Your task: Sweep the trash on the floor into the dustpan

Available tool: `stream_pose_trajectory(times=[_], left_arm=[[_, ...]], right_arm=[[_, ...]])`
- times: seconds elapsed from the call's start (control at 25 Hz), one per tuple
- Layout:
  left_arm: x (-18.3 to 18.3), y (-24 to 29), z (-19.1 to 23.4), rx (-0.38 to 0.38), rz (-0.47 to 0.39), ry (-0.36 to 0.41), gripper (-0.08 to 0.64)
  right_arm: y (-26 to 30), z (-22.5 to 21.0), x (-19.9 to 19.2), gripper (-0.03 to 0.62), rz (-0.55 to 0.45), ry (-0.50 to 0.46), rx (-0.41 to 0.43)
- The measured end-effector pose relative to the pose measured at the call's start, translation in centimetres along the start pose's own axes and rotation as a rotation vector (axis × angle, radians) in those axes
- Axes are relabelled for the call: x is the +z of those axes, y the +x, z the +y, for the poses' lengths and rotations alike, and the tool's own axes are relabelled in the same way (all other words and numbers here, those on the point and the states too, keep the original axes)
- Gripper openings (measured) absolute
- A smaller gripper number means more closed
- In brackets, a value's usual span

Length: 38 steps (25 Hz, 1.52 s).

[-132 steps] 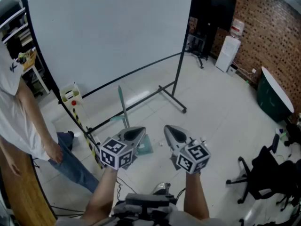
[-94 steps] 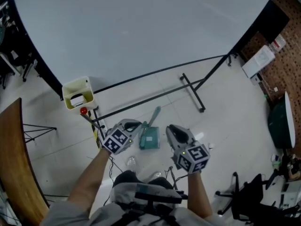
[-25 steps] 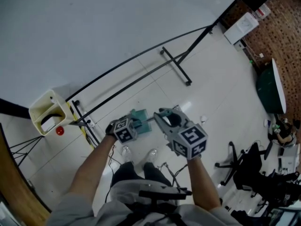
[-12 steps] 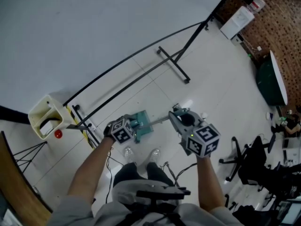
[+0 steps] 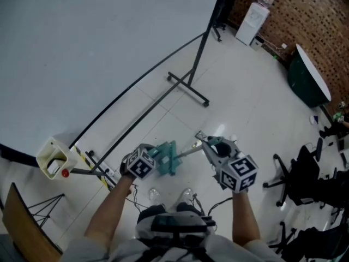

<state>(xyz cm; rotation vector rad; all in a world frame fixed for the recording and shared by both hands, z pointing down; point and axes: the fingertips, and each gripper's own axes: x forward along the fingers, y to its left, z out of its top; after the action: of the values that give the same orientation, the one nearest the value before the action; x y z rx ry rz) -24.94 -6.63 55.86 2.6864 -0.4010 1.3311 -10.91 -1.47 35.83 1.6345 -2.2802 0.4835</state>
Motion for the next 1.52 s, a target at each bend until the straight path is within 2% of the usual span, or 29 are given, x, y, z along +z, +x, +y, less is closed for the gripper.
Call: stream_pose_trajectory(times=[0.28, 0.52, 0.96, 1.52], left_arm=[[6.8, -4.3, -0.7, 0.072, -0.055, 0.026, 0.106], [11.1, -5.7, -1.5, 0.106, -0.096, 0.054, 0.106], [14.4, -6.0, -2.5, 0.104, -0.116, 0.08, 0.106], [14.8, -5.3, -3.0, 0.097, -0.094, 0.096, 0.107]], right_arm=[[-4.7, -3.1, 1.1, 0.1, -0.086, 0.021, -0.073], [-7.5, -5.7, 1.6, 0.1, -0.125, 0.029, -0.132], [-10.3, -7.6, 1.8, 0.1, -0.152, 0.017, -0.201], [-10.9, -8.4, 1.4, 0.1, -0.163, 0.042, -0.216]])
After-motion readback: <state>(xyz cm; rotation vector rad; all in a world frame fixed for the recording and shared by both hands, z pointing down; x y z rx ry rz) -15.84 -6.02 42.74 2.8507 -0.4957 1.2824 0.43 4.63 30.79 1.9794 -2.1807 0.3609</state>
